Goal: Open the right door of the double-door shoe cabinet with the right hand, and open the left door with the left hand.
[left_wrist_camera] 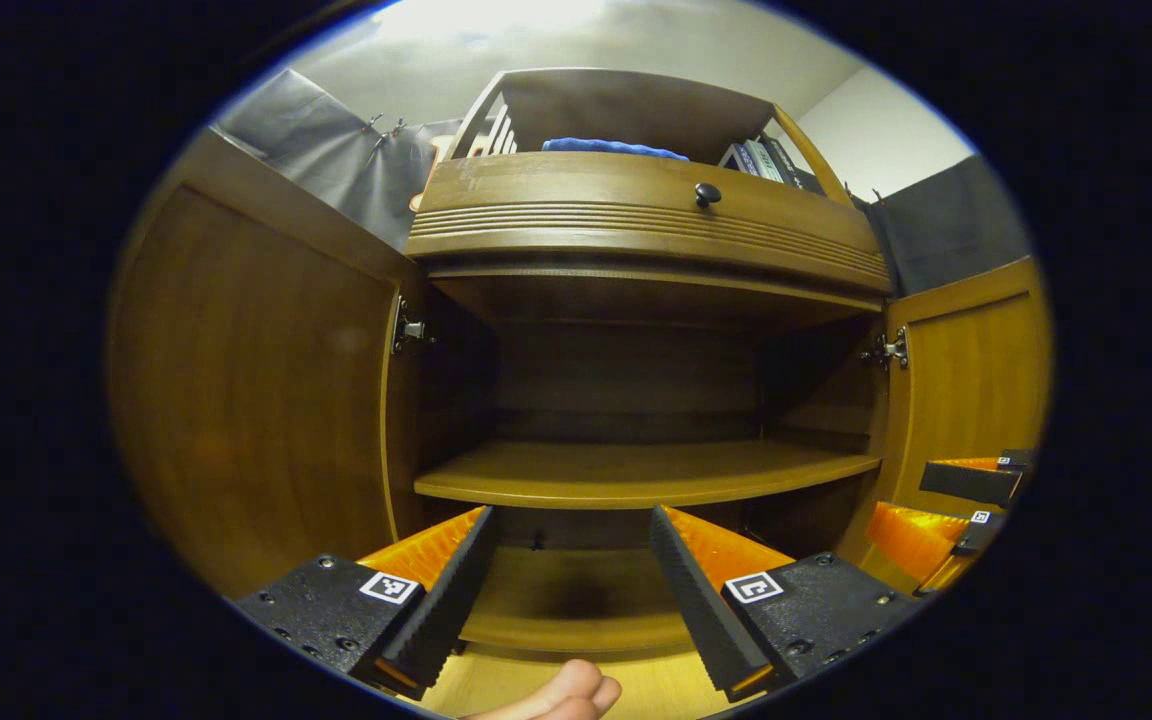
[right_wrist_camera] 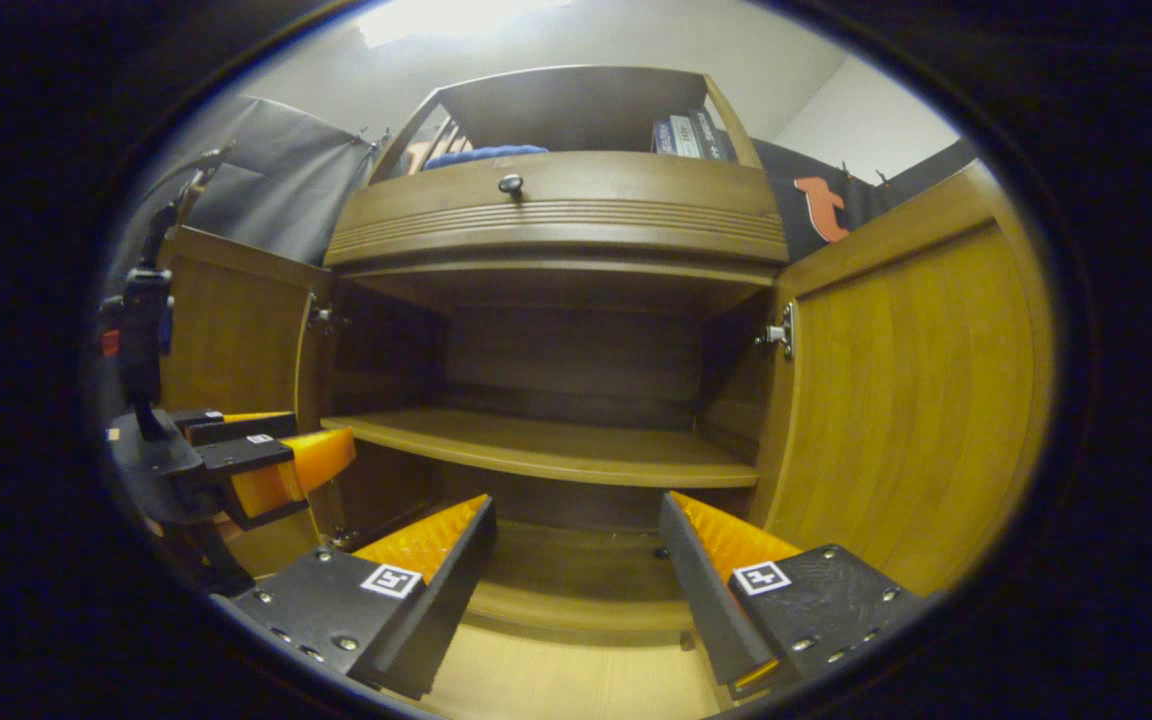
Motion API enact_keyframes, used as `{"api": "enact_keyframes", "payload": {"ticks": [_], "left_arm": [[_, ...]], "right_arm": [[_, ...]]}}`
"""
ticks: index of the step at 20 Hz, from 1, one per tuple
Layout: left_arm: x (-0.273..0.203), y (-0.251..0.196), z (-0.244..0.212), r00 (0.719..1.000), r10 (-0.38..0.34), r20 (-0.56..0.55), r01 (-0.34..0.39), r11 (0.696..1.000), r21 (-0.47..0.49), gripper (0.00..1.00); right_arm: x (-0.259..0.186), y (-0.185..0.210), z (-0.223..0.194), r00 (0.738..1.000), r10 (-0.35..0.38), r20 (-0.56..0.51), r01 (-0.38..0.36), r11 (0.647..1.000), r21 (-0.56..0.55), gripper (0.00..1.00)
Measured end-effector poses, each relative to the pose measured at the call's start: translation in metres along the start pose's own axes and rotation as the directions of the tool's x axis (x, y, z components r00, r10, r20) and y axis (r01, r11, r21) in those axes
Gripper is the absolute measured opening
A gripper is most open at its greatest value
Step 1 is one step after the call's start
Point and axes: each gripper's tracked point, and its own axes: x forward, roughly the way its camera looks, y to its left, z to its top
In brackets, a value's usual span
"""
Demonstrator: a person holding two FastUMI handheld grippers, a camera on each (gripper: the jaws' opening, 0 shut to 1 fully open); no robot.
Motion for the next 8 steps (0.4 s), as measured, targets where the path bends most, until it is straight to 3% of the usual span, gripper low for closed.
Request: {"api": "enact_keyframes", "payload": {"ticks": [4,8], "left_arm": [[-0.006,-0.016,0.003,0.998,-0.054,0.023,0.053,0.997,0.061,0.93],[-0.020,-0.035,0.015,0.990,-0.119,0.069,0.116,0.992,0.051,0.99]], "right_arm": [[-0.020,-0.031,-0.009,0.991,-0.131,0.006,0.131,0.990,0.061,0.97],[-0.032,-0.019,0.014,0.992,-0.104,0.068,0.104,0.995,-0.005,0.97]]}}
